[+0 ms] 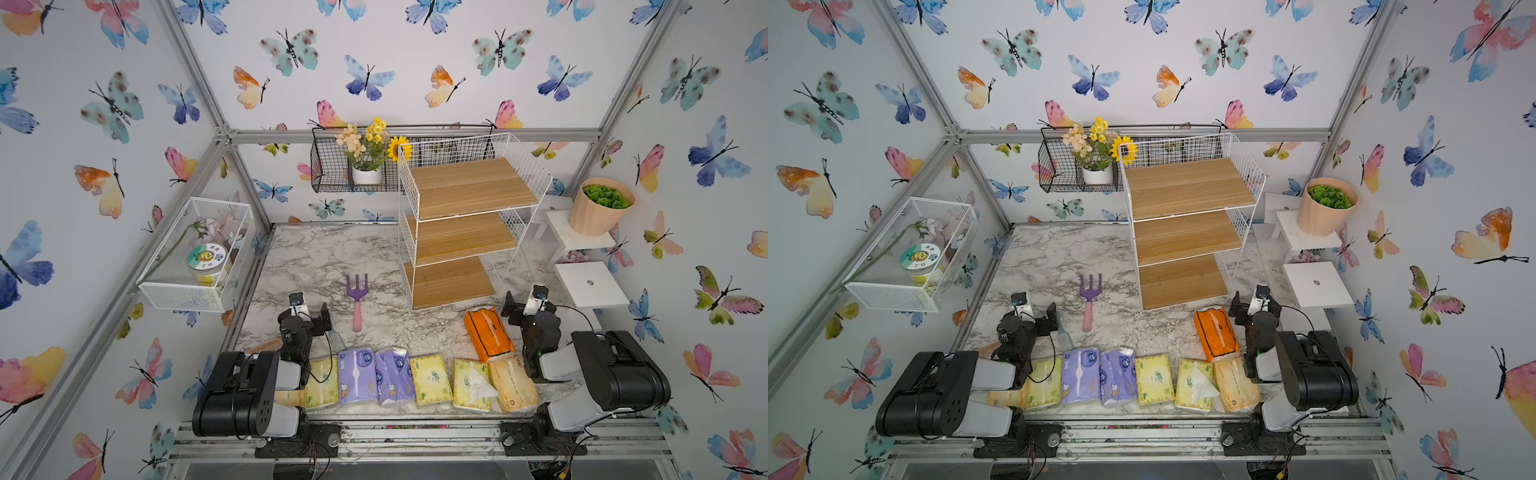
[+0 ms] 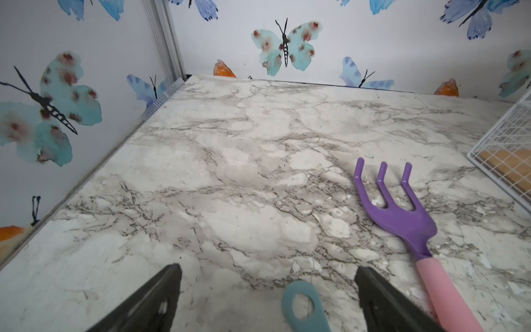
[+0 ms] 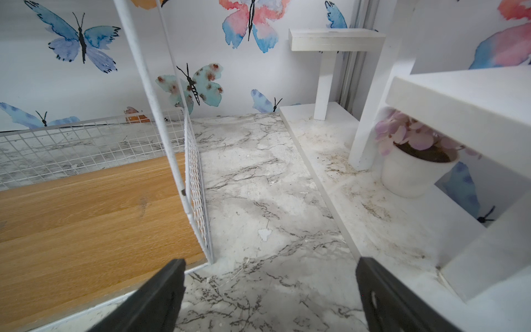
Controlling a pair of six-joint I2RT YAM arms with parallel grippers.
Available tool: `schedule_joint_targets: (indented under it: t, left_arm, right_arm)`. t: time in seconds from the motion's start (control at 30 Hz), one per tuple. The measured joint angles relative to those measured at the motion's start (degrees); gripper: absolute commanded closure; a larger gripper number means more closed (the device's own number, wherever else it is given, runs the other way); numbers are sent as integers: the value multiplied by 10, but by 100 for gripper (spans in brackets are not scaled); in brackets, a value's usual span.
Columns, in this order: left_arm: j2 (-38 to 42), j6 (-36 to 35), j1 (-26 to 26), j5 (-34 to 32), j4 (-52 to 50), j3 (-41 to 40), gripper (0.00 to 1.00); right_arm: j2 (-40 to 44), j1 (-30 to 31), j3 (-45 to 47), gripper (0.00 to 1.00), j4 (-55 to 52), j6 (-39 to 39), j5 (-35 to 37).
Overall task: Remove the tissue boxes from the shelf
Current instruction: Reset both arms
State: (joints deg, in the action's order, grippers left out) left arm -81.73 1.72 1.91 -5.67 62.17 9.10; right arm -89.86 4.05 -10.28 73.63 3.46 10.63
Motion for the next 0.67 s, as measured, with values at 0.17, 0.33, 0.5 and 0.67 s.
schedule_joint_targets:
  t: [0.17, 0.33, 0.5, 0.67]
  left_arm:
    - [2, -2, 9, -19, 22, 12, 1]
    - [3, -2, 9, -23, 14, 17, 1]
    - [3, -2, 9, -23, 0, 21, 1]
    - [3, -2, 8, -23, -3, 27, 1]
  right_arm:
    - [0, 0, -6, 3, -6, 1, 0]
    - [0, 0, -7, 1, -14, 1, 0]
    - [0, 0, -7, 1, -16, 1, 0]
    - [0, 0, -7, 1, -17, 1, 0]
